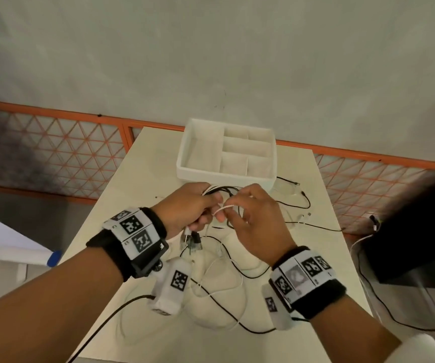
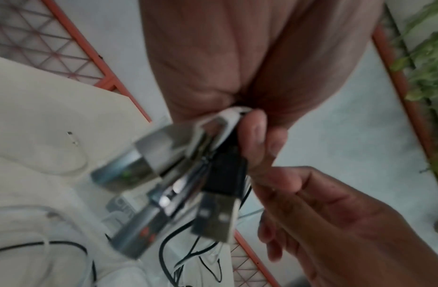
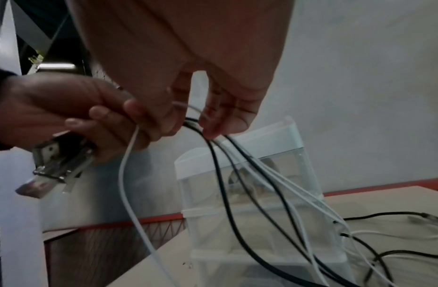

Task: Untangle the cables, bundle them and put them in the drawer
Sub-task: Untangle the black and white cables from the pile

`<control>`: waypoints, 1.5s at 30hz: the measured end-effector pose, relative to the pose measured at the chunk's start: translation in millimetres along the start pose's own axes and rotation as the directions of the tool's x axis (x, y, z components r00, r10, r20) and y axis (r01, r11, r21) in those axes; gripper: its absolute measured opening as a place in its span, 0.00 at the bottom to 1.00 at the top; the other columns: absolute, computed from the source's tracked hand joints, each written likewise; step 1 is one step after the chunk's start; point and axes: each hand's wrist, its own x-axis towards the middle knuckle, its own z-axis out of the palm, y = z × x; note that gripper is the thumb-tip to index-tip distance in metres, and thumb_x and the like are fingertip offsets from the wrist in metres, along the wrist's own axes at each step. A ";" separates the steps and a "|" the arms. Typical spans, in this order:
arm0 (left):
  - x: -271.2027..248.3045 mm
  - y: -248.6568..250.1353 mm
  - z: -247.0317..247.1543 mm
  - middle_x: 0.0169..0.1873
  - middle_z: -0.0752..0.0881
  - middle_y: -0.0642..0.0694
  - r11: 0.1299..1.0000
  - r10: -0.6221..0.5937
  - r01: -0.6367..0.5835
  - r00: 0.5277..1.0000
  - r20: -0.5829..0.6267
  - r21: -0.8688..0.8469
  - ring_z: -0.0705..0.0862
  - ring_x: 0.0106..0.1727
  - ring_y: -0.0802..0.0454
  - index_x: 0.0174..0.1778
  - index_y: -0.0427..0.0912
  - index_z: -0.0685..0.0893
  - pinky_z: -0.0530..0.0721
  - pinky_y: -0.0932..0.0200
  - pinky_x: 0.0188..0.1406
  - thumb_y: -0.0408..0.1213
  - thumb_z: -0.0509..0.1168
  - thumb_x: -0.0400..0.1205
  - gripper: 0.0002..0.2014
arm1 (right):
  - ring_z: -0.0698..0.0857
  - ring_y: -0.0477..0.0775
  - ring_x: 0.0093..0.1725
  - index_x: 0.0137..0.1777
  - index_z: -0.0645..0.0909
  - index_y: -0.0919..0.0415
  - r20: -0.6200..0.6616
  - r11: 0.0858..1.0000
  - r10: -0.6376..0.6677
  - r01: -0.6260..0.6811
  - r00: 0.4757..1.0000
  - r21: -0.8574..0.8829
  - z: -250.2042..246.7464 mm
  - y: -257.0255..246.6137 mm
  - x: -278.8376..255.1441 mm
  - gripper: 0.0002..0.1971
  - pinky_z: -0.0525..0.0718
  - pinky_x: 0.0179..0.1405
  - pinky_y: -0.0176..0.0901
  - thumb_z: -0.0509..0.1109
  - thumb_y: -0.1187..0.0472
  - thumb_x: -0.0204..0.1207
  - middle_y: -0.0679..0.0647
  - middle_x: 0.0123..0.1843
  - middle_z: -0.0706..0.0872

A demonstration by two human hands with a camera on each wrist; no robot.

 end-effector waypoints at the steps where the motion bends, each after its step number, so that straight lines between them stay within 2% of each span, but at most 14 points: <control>1: 1.4 0.7 1.1 0.31 0.86 0.41 1.000 0.009 -0.009 1.000 0.006 0.005 0.68 0.22 0.55 0.47 0.36 0.78 0.64 0.64 0.15 0.35 0.58 0.89 0.08 | 0.76 0.34 0.31 0.49 0.92 0.50 -0.067 1.000 0.007 -0.006 0.998 0.014 -0.3 -1.1 5.1 0.06 0.78 0.36 0.34 0.77 0.60 0.75 0.50 0.47 0.83; 6: -0.4 -25.1 -8.4 0.23 0.79 0.49 0.995 -0.017 0.025 0.997 -0.078 0.101 0.74 0.32 0.51 0.45 0.39 0.82 0.71 0.57 0.33 0.36 0.57 0.89 0.11 | 0.79 0.38 0.35 0.55 0.92 0.47 -0.221 0.956 0.289 -0.294 0.931 0.013 -49.6 13.5 24.2 0.08 0.73 0.37 0.18 0.73 0.54 0.81 0.51 0.45 0.84; 12: -2.4 -49.4 -9.4 0.22 0.74 0.48 0.984 -0.106 0.088 0.988 -0.112 -0.154 0.80 0.27 0.47 0.48 0.37 0.81 0.75 0.51 0.38 0.37 0.57 0.90 0.11 | 0.91 0.54 0.46 0.52 0.90 0.45 -0.141 0.875 0.485 -0.478 0.863 0.079 -64.1 40.8 34.3 0.09 0.88 0.57 0.53 0.67 0.53 0.82 0.43 0.44 0.91; 16: -4.0 -49.2 -10.7 0.25 0.71 0.49 0.986 -0.095 0.079 0.990 -0.107 -0.149 0.70 0.23 0.52 0.49 0.35 0.83 0.74 0.58 0.26 0.39 0.59 0.89 0.12 | 0.89 0.46 0.46 0.50 0.89 0.52 -0.230 0.922 0.383 -0.384 0.895 0.043 -61.5 47.4 27.4 0.08 0.81 0.44 0.29 0.69 0.62 0.81 0.48 0.52 0.91; 19: -5.1 -45.1 -13.0 0.25 0.68 0.51 0.994 -0.086 0.076 0.988 -0.126 -0.077 0.64 0.23 0.54 0.52 0.31 0.84 0.68 0.61 0.22 0.47 0.62 0.87 0.18 | 0.87 0.47 0.52 0.64 0.86 0.56 0.044 0.905 0.420 -0.414 0.907 -0.094 -46.4 51.6 6.1 0.15 0.79 0.51 0.30 0.70 0.66 0.78 0.51 0.63 0.88; 22: -8.1 -38.1 -16.3 0.26 0.68 0.51 0.993 -0.073 0.085 0.987 -0.143 0.081 0.62 0.22 0.56 0.51 0.35 0.87 0.64 0.63 0.21 0.53 0.63 0.85 0.21 | 0.75 0.56 0.72 0.83 0.67 0.45 0.422 0.847 0.517 -0.370 0.745 -0.382 -36.5 45.3 -10.8 0.37 0.74 0.73 0.50 0.73 0.57 0.72 0.54 0.77 0.71; 24: -10.2 -34.1 -16.3 0.26 0.69 0.50 0.946 -0.003 0.038 0.994 -0.109 0.323 0.65 0.20 0.59 0.50 0.38 0.88 0.66 0.65 0.22 0.54 0.62 0.85 0.20 | 0.70 0.54 0.76 0.84 0.59 0.36 0.462 0.904 0.420 -0.315 0.781 -0.290 -32.2 26.5 -11.2 0.45 0.70 0.78 0.55 0.77 0.50 0.68 0.49 0.77 0.66; 28: -13.7 -23.5 -6.5 0.24 0.74 0.54 0.782 0.108 -0.153 0.988 0.110 0.605 0.71 0.23 0.63 0.49 0.35 0.89 0.68 0.69 0.27 0.52 0.61 0.86 0.22 | 0.77 0.47 0.60 0.75 0.72 0.35 0.519 0.973 0.169 -0.225 0.838 0.047 0.7 -8.9 -13.8 0.34 0.75 0.62 0.42 0.81 0.47 0.69 0.45 0.61 0.77; 30: -16.7 -23.0 -8.4 0.26 0.76 0.47 0.756 0.081 -0.179 0.980 0.181 0.630 0.70 0.26 0.61 0.49 0.31 0.88 0.69 0.68 0.30 0.49 0.59 0.88 0.23 | 0.78 0.48 0.44 0.45 0.81 0.37 0.543 0.982 0.178 -0.187 0.821 -0.039 20.8 0.1 -20.1 0.08 0.74 0.47 0.42 0.78 0.45 0.74 0.44 0.42 0.78; 33: -23.4 -31.2 -23.9 0.37 0.87 0.39 0.690 -0.041 -0.133 0.974 0.222 0.712 0.78 0.35 0.53 0.55 0.34 0.88 0.77 0.63 0.40 0.43 0.59 0.88 0.17 | 0.77 0.52 0.44 0.31 0.79 0.46 0.607 0.918 0.381 -0.207 0.698 -0.338 24.6 41.6 -26.2 0.18 0.75 0.45 0.45 0.74 0.35 0.73 0.49 0.41 0.74; 38: -28.9 -69.5 -37.2 0.51 0.92 0.43 0.579 -0.114 0.026 0.992 0.050 0.815 0.87 0.53 0.48 0.64 0.45 0.89 0.82 0.59 0.56 0.33 0.60 0.87 0.15 | 0.79 0.65 0.60 0.57 0.91 0.50 0.127 0.740 0.483 -0.326 0.866 -0.588 4.6 88.4 -29.2 0.16 0.80 0.58 0.56 0.79 0.46 0.71 0.58 0.55 0.81; 41: -26.1 -88.3 -29.0 0.58 0.89 0.42 0.568 -0.008 0.057 0.998 -0.064 0.821 0.85 0.61 0.45 0.67 0.46 0.87 0.79 0.59 0.60 0.31 0.60 0.87 0.16 | 0.71 0.62 0.75 0.77 0.73 0.40 0.255 0.678 0.514 -0.206 0.819 -0.705 13.1 73.6 -34.9 0.35 0.72 0.71 0.60 0.76 0.39 0.69 0.56 0.76 0.71; 43: -23.9 -93.9 -19.3 0.57 0.89 0.43 0.582 0.059 0.008 0.997 -0.051 0.813 0.85 0.60 0.46 0.68 0.49 0.86 0.79 0.57 0.61 0.31 0.61 0.87 0.17 | 0.63 0.61 0.83 0.84 0.59 0.37 0.430 0.789 0.396 -0.061 0.811 -0.611 28.6 47.5 -39.5 0.46 0.65 0.78 0.63 0.74 0.35 0.66 0.54 0.85 0.60; 45: -20.9 -94.0 -9.1 0.50 0.90 0.43 0.602 0.172 -0.145 0.984 0.050 0.785 0.85 0.52 0.49 0.63 0.50 0.90 0.81 0.54 0.56 0.31 0.64 0.85 0.16 | 0.70 0.56 0.81 0.84 0.58 0.38 0.558 0.926 0.245 -0.020 0.793 -0.378 49.1 22.6 -43.3 0.45 0.67 0.79 0.62 0.72 0.35 0.68 0.51 0.82 0.70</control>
